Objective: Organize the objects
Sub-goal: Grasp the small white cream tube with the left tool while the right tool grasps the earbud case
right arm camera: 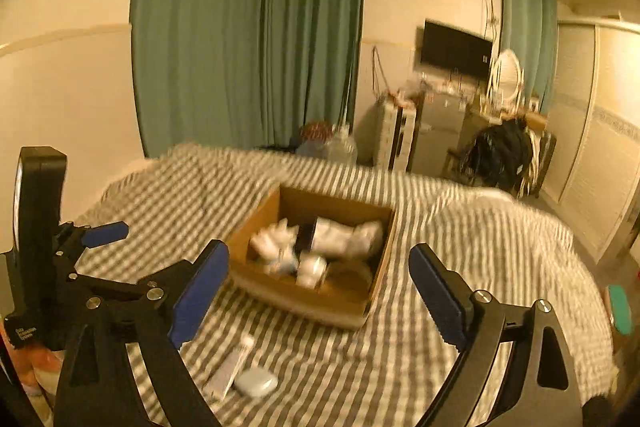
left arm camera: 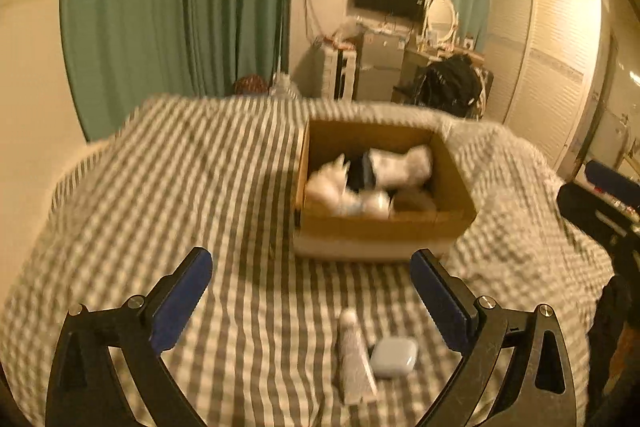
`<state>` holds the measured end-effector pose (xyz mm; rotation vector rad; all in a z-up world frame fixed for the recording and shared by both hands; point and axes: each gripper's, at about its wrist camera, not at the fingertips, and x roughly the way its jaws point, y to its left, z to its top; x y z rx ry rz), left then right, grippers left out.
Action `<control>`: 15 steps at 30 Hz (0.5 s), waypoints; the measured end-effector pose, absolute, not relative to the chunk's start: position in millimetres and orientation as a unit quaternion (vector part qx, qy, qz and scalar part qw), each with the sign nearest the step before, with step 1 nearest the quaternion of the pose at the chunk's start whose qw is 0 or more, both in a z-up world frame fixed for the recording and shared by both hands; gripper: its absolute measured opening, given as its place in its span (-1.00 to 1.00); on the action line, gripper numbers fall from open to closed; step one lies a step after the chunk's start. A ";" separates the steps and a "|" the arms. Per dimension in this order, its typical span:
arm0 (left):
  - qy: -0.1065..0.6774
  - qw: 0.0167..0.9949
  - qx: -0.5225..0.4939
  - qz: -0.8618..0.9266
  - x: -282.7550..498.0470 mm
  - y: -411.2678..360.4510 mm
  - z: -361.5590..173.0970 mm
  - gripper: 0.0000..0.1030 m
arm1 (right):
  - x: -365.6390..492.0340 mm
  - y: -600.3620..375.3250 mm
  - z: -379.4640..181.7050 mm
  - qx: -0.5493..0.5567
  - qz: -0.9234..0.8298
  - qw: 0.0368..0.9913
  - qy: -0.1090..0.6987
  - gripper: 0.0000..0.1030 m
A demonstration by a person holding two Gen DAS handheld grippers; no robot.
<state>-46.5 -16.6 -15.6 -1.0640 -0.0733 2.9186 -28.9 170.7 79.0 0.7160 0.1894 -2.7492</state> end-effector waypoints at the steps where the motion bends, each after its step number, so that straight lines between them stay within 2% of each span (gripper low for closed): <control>1: -0.023 0.014 -0.351 0.936 -46.5 -16.4 -25.8 0.98 | -29.8 169.4 67.2 0.259 -0.952 0.148 0.064 0.78; 8: -0.007 0.017 -0.436 0.900 -50.3 -4.7 -110.4 0.98 | -53.6 164.6 -30.0 0.356 -0.920 0.155 0.056 0.78; 15: 0.040 0.008 -0.468 0.883 -59.9 18.2 -146.3 0.95 | -67.9 173.8 -72.4 0.403 -0.904 0.138 0.036 0.78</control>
